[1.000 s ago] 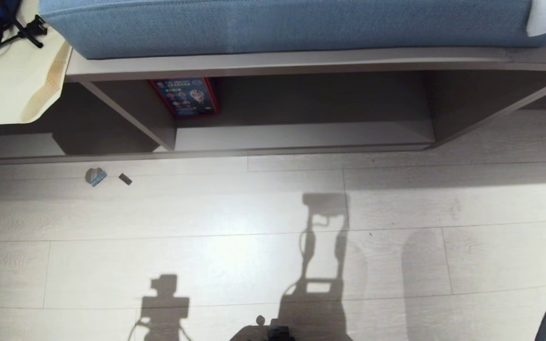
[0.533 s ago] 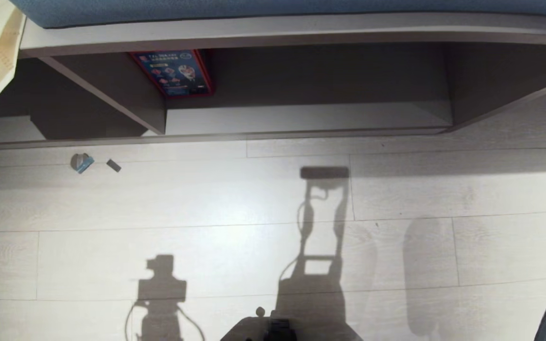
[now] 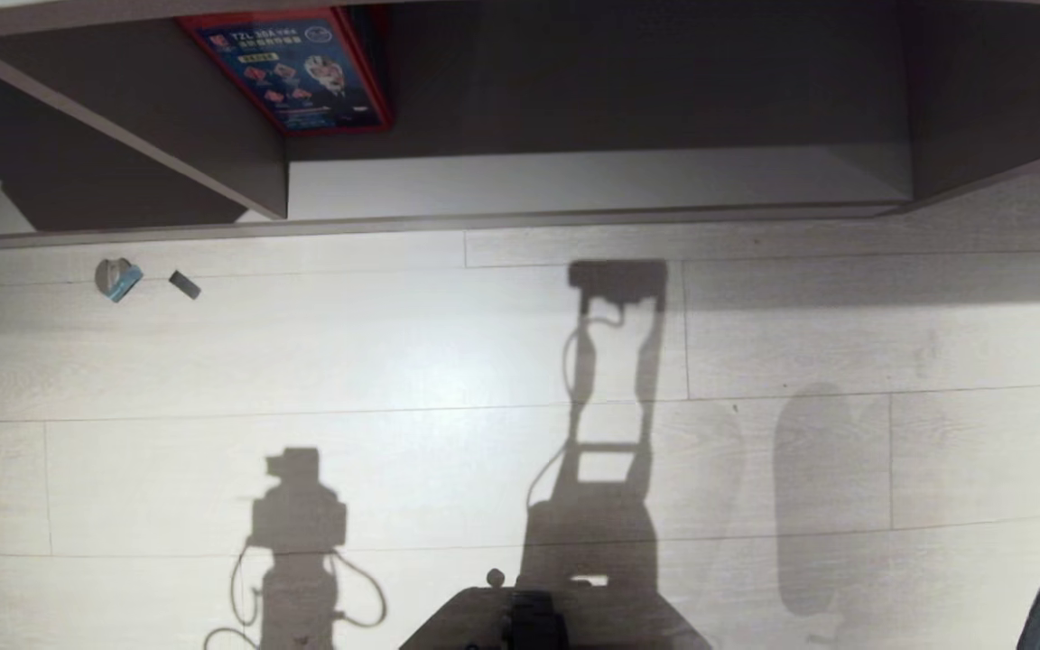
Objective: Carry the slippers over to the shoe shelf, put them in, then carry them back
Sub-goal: Place the slippers into the shoe cabinet
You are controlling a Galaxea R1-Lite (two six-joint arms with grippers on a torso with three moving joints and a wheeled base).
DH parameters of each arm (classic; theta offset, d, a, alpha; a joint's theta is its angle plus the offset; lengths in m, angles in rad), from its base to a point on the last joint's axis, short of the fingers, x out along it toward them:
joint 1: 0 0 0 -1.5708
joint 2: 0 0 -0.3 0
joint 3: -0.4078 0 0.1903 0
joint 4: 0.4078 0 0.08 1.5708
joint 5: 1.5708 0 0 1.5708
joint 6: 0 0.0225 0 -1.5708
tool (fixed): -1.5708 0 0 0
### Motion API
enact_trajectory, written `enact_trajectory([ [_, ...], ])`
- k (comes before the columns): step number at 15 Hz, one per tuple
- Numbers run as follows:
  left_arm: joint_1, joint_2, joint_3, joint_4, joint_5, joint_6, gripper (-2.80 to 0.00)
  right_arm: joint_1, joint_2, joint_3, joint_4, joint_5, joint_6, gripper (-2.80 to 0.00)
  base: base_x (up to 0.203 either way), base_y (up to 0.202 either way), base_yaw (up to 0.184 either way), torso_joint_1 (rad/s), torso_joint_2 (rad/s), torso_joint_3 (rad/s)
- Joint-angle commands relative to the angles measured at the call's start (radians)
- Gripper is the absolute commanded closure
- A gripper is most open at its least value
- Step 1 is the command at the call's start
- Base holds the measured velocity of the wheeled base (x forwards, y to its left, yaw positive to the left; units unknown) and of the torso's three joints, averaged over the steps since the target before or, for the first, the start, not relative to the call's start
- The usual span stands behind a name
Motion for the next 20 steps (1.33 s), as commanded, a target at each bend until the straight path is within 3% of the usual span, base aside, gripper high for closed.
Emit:
enact_trajectory([
  [1, 0.000, 0.000, 0.000, 0.000, 0.000, -0.002, 0.00, 0.000, 0.001, 0.000, 0.000, 0.000, 0.002, 0.00, 0.000, 0.000, 0.000, 0.000, 0.00, -0.190],
  [14, 0.000, 0.001, 0.000, 0.000, 0.000, -0.001, 0.00, 0.000, 0.001, 0.000, 0.000, 0.000, 0.013, 0.00, 0.000, 0.000, 0.000, 0.002, 0.00, -0.195],
  [20, 0.000, 0.001, 0.000, 0.000, 0.000, 0.004, 0.00, 0.000, 0.001, -0.002, 0.001, 0.000, 0.008, 0.00, 0.000, 0.000, 0.000, 0.003, 0.00, -0.030],
])
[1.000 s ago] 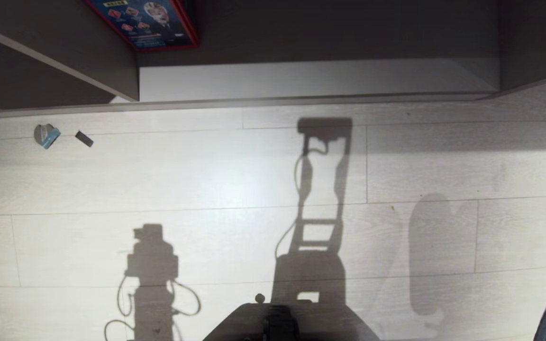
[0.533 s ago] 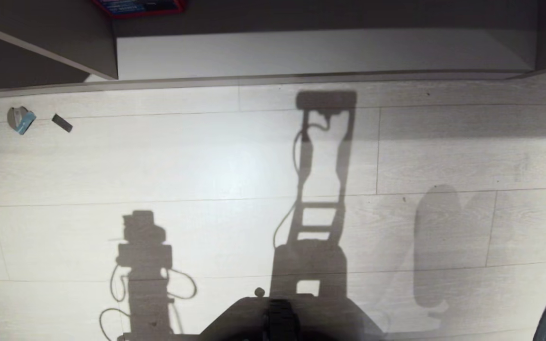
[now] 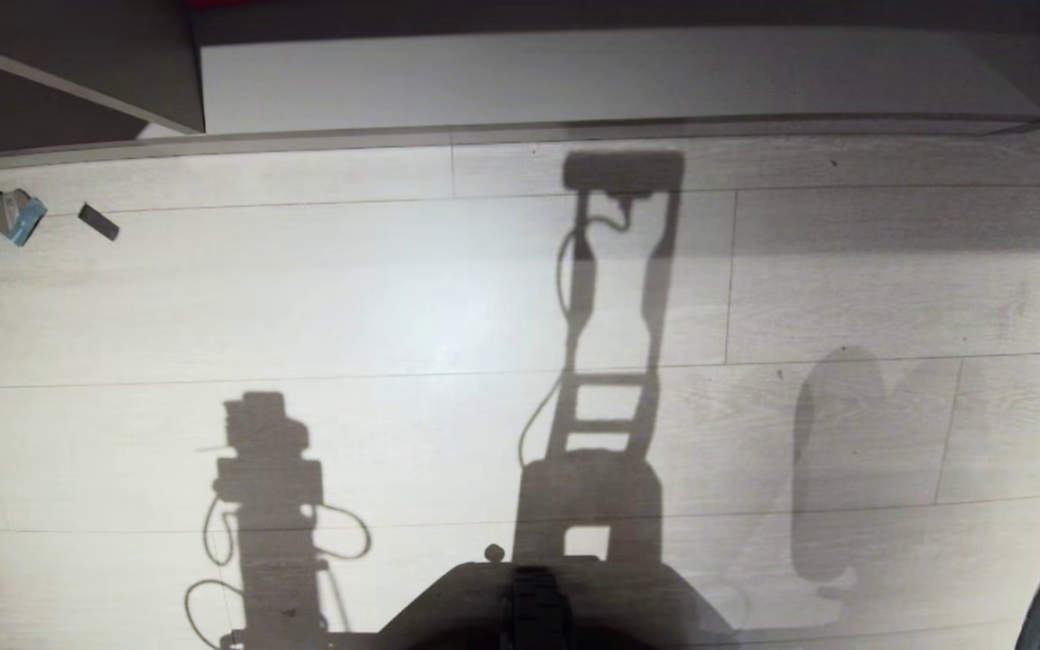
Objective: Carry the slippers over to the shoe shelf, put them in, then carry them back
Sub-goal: Place the slippers into the shoe cabinet
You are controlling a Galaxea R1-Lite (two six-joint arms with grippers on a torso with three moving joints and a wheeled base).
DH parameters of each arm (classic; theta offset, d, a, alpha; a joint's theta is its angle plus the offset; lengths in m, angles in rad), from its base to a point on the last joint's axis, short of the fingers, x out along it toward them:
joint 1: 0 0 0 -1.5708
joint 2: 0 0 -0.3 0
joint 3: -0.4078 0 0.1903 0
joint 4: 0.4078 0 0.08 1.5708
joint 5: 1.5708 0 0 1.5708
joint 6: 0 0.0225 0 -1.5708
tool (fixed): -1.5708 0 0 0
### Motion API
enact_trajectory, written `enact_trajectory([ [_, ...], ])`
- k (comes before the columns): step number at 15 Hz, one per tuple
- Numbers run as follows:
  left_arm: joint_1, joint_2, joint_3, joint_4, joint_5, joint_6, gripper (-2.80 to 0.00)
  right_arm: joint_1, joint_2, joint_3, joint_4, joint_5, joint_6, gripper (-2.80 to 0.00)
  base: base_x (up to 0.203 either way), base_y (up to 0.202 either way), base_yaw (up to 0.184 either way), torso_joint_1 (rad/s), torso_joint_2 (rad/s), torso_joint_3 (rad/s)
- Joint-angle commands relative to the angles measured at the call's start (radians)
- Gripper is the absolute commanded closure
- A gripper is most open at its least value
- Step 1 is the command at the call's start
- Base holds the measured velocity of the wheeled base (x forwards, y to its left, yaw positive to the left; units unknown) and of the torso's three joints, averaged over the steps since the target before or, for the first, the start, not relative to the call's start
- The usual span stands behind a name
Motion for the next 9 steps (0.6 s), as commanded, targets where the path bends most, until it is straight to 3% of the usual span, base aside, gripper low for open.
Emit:
enact_trajectory([
  [1, 0.000, 0.001, 0.000, 0.000, 0.000, 0.006, 0.00, 0.000, 0.000, -0.021, 0.008, 0.000, 0.000, 0.00, 0.000, 0.000, 0.000, 0.000, 0.00, 0.000],
  [6, 0.000, 0.001, 0.000, 0.000, 0.000, 0.006, 0.00, 0.005, 0.216, -0.236, 0.056, 0.010, 0.003, 0.00, 0.000, 0.000, 0.000, 0.000, 0.00, 0.000],
  [9, 0.000, 0.001, 0.000, 0.000, -0.002, 0.006, 0.00, 0.011, 0.506, -0.319, -0.073, 0.043, 0.002, 0.00, 0.000, 0.000, 0.000, 0.000, 0.00, 0.000],
])
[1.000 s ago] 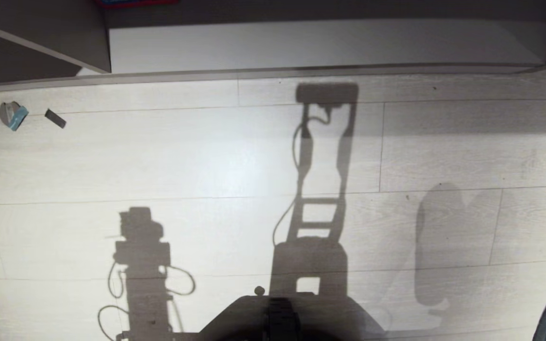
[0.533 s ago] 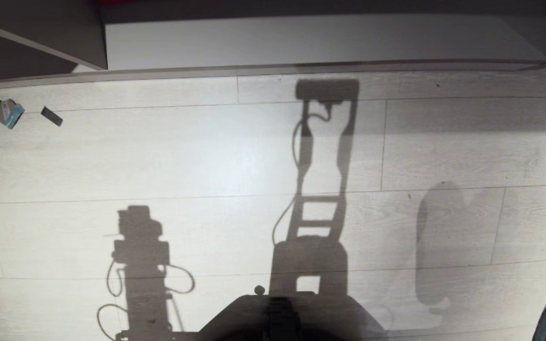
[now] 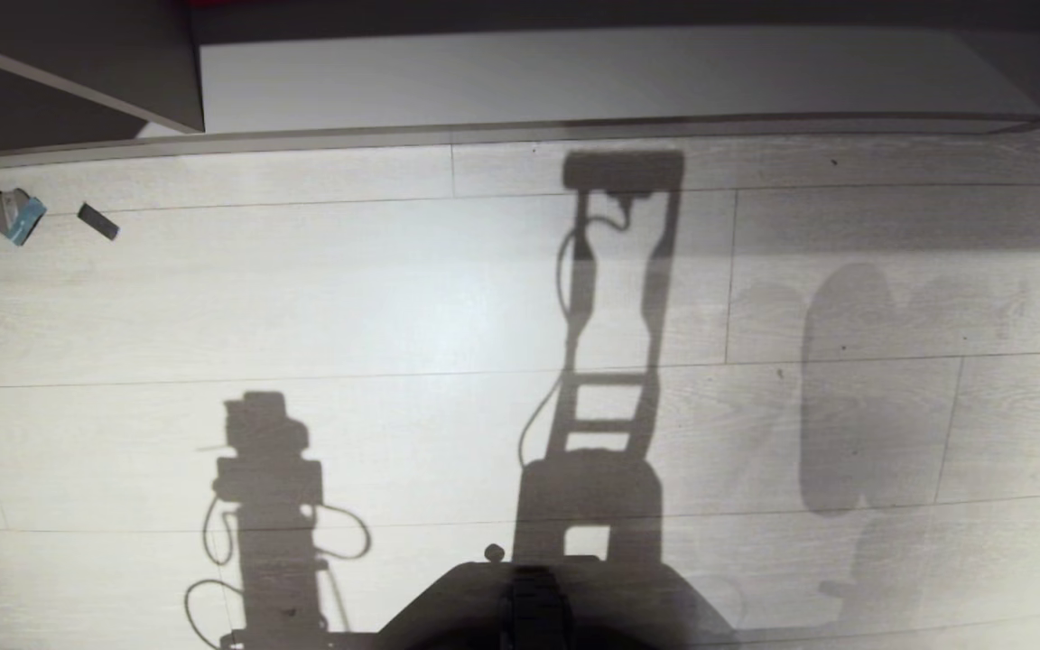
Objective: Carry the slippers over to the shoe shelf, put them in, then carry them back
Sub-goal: Place the slippers into the shoe cabinet
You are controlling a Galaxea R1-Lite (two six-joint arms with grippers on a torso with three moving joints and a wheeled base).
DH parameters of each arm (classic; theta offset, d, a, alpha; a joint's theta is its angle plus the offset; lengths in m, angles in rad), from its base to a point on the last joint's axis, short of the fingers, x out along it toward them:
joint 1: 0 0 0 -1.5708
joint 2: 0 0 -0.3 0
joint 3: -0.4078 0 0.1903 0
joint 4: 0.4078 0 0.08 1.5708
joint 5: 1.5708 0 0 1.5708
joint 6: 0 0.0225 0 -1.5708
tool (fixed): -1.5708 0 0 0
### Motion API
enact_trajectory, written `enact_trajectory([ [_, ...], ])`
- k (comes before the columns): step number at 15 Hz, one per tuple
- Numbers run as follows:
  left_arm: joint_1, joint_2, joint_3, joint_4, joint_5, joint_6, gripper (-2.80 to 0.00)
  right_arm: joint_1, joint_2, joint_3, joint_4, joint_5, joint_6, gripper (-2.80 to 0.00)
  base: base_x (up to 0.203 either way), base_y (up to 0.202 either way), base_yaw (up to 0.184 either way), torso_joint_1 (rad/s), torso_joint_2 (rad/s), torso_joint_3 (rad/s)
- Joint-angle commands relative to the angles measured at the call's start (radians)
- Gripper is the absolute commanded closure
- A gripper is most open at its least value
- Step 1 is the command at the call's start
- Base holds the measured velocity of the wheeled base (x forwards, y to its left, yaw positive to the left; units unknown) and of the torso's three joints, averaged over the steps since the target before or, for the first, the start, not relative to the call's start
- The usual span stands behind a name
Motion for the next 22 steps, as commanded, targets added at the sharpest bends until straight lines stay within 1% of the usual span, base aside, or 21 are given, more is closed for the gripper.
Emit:
enact_trajectory([
  [1, 0.000, -0.001, 0.000, 0.000, 0.000, 0.000, 0.00, 0.004, 0.298, -0.053, -0.121, 0.018, -0.008, 0.00, 0.000, 0.000, 0.000, 0.000, 0.00, 0.000],
  [3, 0.000, 0.000, 0.000, 0.000, 0.000, 0.000, 0.00, 0.005, 0.522, -0.096, -0.284, 0.057, -0.040, 0.00, 0.000, 0.000, 0.000, 0.000, 0.00, 0.000],
  [5, 0.000, 0.000, 0.000, 0.000, -0.002, 0.000, 0.00, 0.007, 0.699, -0.150, -0.414, 0.112, -0.064, 0.00, 0.000, 0.000, 0.000, 0.000, 0.00, 0.000],
  [8, 0.000, 0.001, 0.000, 0.000, 0.000, 0.000, 0.00, 0.011, 0.892, -0.263, -0.583, 0.176, -0.082, 0.00, 0.000, 0.000, 0.000, 0.000, 0.00, 0.000],
  [10, 0.000, -0.001, 0.000, 0.000, 0.000, 0.002, 0.00, 0.016, 0.979, -0.381, -0.647, 0.197, -0.089, 0.00, 0.000, 0.000, 0.000, 0.000, 0.00, 0.000],
  [12, 0.000, 0.000, 0.000, 0.000, -0.001, 0.007, 0.00, 0.026, 1.034, -0.495, -0.662, 0.197, -0.094, 0.00, 0.000, 0.000, 0.000, 0.000, 0.00, 0.000],
  [15, 0.000, -0.001, 0.000, 0.000, 0.000, 0.007, 0.00, 0.028, 1.113, -0.634, -0.668, 0.164, -0.113, 0.00, 0.000, 0.000, 0.000, 0.000, 0.00, 0.000],
  [18, 0.000, -0.001, 0.000, 0.000, 0.000, 0.007, 0.00, 0.024, 1.162, -0.790, -0.662, 0.153, -0.112, 0.00, 0.000, 0.000, 0.000, 0.000, 0.00, 0.000],
  [22, 0.000, -0.001, 0.000, 0.000, 0.000, 0.009, 0.00, 0.020, 1.244, -1.066, -0.539, 0.158, -0.112, 0.00, 0.000, 0.000, 0.000, 0.000, 0.00, 0.000],
])
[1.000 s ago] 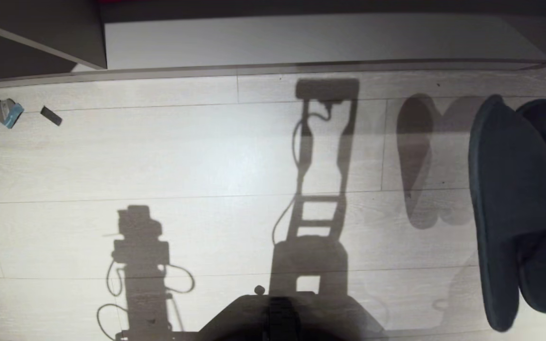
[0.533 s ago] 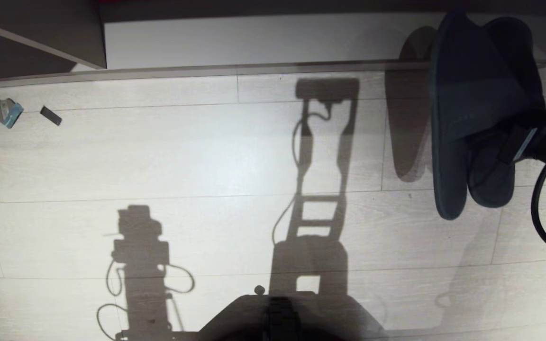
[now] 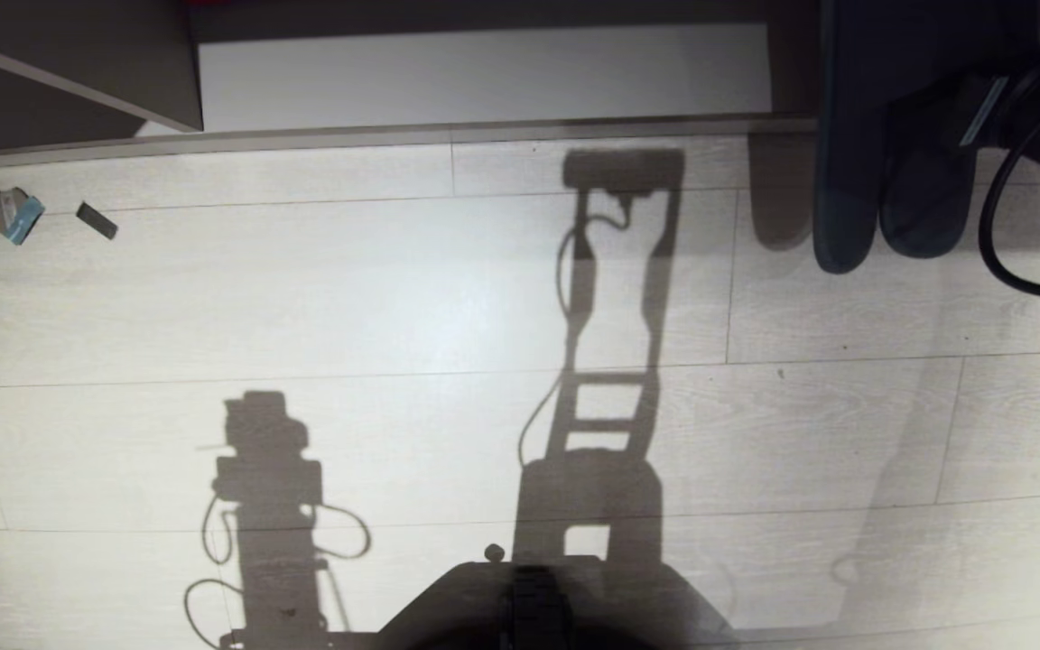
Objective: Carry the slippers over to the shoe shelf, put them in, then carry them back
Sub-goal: Place the slippers into the shoe cabinet
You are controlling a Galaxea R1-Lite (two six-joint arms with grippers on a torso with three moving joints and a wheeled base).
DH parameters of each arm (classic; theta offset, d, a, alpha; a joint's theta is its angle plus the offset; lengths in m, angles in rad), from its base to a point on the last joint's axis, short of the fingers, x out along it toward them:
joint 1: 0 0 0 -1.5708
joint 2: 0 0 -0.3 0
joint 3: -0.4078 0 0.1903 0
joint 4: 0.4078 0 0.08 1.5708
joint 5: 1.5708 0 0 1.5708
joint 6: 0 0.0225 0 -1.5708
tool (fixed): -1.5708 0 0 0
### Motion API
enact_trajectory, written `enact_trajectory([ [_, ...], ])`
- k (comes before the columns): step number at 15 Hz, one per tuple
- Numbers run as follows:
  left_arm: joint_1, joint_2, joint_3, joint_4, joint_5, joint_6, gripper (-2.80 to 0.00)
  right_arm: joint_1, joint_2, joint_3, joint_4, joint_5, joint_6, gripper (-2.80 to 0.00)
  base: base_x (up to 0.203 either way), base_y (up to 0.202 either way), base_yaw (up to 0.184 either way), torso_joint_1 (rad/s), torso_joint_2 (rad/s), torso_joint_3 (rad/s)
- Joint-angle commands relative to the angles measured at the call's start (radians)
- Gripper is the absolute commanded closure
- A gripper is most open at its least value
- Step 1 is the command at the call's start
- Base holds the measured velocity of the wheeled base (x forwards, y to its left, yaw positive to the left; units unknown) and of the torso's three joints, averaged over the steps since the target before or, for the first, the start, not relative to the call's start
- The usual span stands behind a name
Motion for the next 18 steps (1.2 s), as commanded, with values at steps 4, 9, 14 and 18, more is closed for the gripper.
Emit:
enact_trajectory([
  [4, 0.000, -0.001, 0.000, 0.000, 0.000, -0.002, 0.00, -0.003, 0.184, -0.362, 0.093, 0.006, -0.001, 0.00, 0.000, 0.000, 0.000, 0.000, 0.00, 0.000],
  [9, 0.000, -0.001, 0.000, 0.000, 0.000, -0.002, 0.00, -0.012, 0.351, -0.637, 0.116, -0.002, 0.002, 0.00, 0.000, 0.000, 0.000, 0.000, 0.00, 0.000],
  [14, 0.000, -0.001, 0.000, 0.000, 0.000, -0.003, 0.00, -0.012, 0.407, -0.682, 0.099, -0.003, 0.015, 0.00, 0.000, 0.000, 0.000, 0.000, 0.00, 0.000],
  [18, 0.000, -0.001, 0.000, 0.000, 0.000, -0.006, 0.00, -0.010, 0.415, -0.682, 0.077, -0.004, 0.017, -2.80, 0.000, 0.000, 0.000, 0.000, 0.00, 0.000],
])
